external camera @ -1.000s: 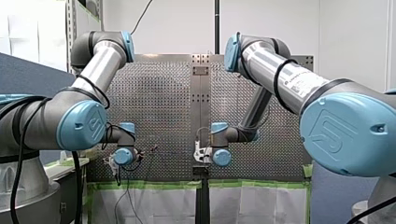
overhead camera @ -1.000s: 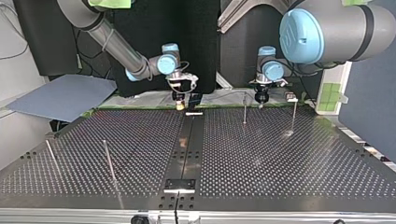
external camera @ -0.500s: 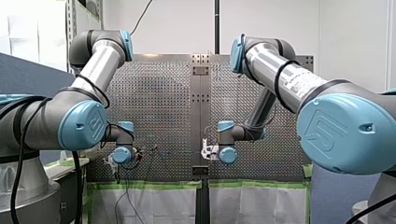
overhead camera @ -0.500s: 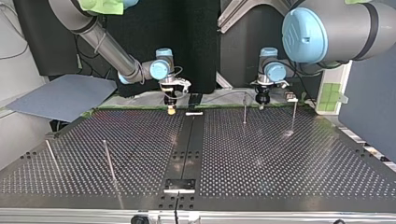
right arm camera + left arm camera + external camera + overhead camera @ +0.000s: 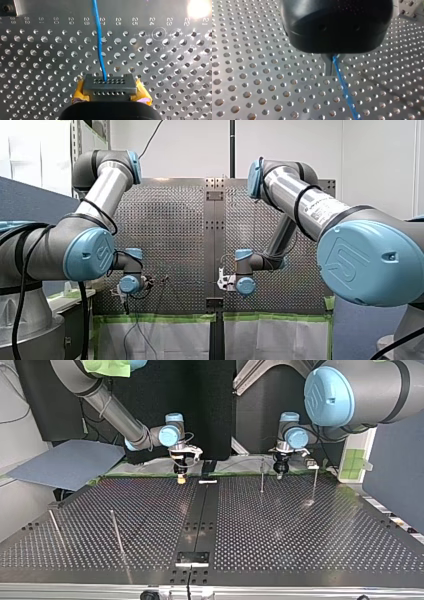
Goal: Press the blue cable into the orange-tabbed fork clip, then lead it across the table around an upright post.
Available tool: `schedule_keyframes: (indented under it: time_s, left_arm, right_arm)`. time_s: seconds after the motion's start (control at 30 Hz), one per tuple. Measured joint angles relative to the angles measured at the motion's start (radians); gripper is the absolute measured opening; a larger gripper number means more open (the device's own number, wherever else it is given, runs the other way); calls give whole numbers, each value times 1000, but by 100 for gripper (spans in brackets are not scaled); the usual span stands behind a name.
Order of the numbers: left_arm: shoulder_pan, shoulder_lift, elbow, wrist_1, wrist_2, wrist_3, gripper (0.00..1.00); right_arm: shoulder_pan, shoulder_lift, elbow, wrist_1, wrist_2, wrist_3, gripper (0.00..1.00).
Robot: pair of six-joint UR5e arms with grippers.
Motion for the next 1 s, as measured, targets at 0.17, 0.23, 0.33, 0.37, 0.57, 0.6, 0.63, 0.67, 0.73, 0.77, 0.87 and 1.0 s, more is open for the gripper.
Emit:
schedule_keyframes:
  time_s: [0.17, 0.23, 0.33, 0.37, 0.57, 0.6, 0.63, 0.67, 0.73, 0.77, 0.87, 1.0]
  left_arm:
    - [4, 0, 0, 5, -3, -21, 0]
    - [6, 0, 1, 11, -4, -29, 0]
    - [9, 0, 1, 21, -5, -45, 0]
    - [10, 0, 1, 24, -6, -50, 0]
    - [11, -1, 2, 26, 8, -48, 0]
    - [11, -1, 2, 23, 13, -43, 0]
    - [12, -1, 1, 17, 20, -35, 0]
    - [13, -1, 1, 11, 24, -29, 13]
    - [15, -1, 1, 0, 37, -12, 36]
    - [17, -1, 1, -3, 43, -6, 60]
    - [26, -1, 1, -15, 65, 18, 89]
    - [35, 0, 1, -42, 73, 50, 100]
  right_arm:
    - [-8, 0, 0, 0, 1, 11, 0]
    - [-13, 0, 0, 1, 1, 17, 0]
    - [-20, 0, 0, 2, 0, 22, 0]
    - [-22, 0, 0, 2, 0, 23, 0]
    - [-24, 2, 1, 3, 0, 24, 0]
    - [-24, 2, 1, 4, 0, 24, 0]
    - [-23, 2, 1, 4, -1, 23, 0]
    - [-23, 2, 1, 4, -1, 23, 0]
    - [-22, 2, 1, 5, -1, 22, 0]
    - [-22, 2, 0, 5, -1, 22, 0]
    - [-20, 3, 1, 5, -1, 21, 0]
    - [-19, 4, 1, 5, -1, 20, 0]
